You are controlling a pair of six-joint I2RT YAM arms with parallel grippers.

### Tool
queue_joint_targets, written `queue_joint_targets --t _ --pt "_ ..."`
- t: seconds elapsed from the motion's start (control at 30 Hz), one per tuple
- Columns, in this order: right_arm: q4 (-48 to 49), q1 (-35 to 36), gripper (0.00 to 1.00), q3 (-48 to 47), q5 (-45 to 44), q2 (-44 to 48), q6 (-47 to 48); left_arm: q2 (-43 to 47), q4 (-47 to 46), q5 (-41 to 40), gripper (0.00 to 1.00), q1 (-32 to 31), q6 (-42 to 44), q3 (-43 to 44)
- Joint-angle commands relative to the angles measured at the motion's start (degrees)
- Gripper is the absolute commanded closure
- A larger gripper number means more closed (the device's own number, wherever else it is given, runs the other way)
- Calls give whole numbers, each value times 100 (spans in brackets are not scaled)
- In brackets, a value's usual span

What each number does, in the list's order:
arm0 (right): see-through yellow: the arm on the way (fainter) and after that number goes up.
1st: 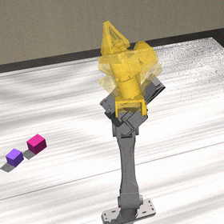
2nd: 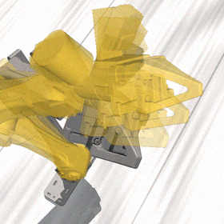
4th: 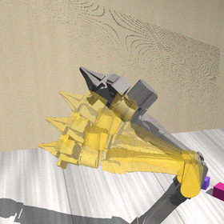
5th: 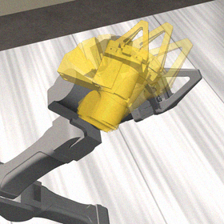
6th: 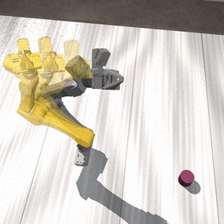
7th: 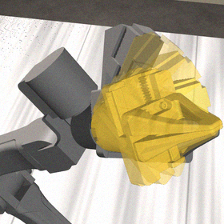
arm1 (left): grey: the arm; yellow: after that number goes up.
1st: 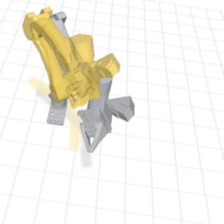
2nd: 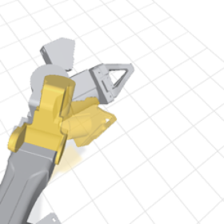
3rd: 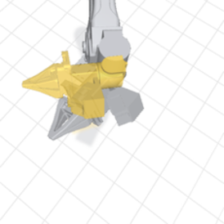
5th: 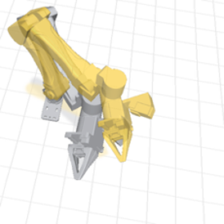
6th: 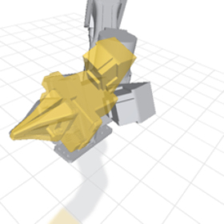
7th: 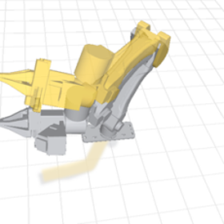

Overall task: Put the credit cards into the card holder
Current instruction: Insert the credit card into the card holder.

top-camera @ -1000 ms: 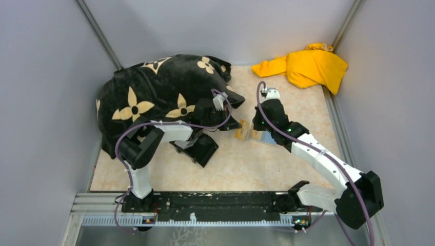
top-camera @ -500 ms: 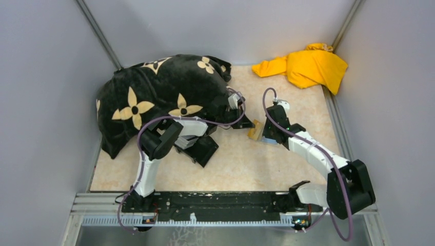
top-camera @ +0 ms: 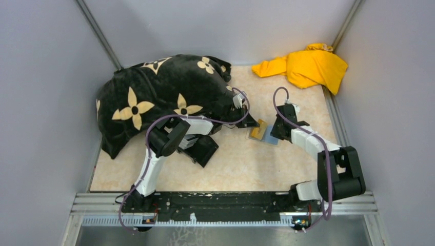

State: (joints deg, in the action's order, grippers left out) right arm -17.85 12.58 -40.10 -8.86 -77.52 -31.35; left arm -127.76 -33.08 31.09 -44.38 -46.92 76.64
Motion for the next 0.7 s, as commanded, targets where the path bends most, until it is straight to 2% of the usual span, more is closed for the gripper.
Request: queue_joint_targets --t 0.0,0.67 --pt "339 -159 100 2 111 -129 -18 -192 -191 75 100 -44 -56 265" --pt "89 -856 100 53 -245 88 -10 -415 -151 11 100 -44 25 448"
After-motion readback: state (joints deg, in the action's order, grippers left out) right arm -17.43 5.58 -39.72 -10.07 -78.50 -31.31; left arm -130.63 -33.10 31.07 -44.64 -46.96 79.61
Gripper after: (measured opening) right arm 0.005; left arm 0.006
